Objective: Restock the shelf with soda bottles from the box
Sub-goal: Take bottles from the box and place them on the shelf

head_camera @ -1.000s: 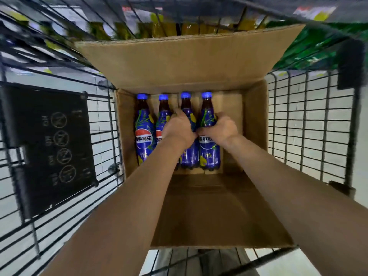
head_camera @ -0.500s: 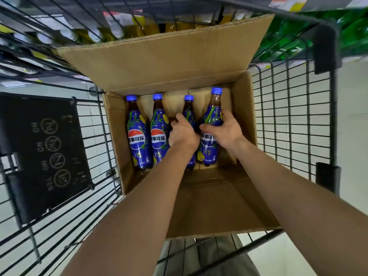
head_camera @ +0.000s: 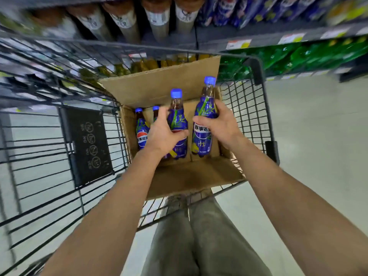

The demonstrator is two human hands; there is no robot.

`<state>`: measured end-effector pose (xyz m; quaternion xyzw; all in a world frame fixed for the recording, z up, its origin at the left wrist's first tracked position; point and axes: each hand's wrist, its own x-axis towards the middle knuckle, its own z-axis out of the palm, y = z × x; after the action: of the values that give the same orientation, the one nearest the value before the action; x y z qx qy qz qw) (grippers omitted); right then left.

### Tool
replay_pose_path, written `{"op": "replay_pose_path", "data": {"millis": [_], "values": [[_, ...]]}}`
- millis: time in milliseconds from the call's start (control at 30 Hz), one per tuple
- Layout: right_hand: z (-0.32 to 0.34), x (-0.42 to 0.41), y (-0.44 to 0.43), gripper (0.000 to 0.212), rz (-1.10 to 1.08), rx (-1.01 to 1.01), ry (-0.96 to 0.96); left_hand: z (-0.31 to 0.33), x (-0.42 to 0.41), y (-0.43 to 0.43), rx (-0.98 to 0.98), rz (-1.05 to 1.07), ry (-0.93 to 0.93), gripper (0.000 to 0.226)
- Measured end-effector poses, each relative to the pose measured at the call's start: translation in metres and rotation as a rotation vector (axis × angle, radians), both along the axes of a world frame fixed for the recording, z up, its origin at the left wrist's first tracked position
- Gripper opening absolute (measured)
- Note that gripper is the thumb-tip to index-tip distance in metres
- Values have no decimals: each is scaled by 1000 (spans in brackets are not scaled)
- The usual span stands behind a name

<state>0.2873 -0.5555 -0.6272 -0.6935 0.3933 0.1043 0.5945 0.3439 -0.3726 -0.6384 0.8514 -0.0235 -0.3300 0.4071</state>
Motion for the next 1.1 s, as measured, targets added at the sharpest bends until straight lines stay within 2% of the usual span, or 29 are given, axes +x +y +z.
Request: {"op": "replay_pose_path", "data": {"millis": [67, 200, 333, 533, 700, 800, 967, 1100], "values": [[41, 0, 3, 72, 12, -28, -64, 46, 3, 5, -29, -29, -74, 85], [121, -4, 6, 60, 21, -94, -174, 125, 7, 8, -128, -26, -249, 84], [194, -11, -3, 73, -4, -153, -318, 198, 9, -2, -257, -34, -347, 84], [288, -36, -47, 54, -61, -216, -481, 289, -3, -46, -379, -52, -495, 88], [349, -68, -108, 77, -100, -255, -582, 354, -24, -102, -406, -140, -582, 87], [378, -98, -154, 65, -102, -244, -667, 385, -45, -144, -408, -173, -647, 88], [423, -162, -240, 58, -51, -249, -769, 425, -101, -233, -437, -143, -724, 83], [455, -215, -309, 66, -12, -328, -787, 447, -150, -307, -453, -155, -751, 86]]}}
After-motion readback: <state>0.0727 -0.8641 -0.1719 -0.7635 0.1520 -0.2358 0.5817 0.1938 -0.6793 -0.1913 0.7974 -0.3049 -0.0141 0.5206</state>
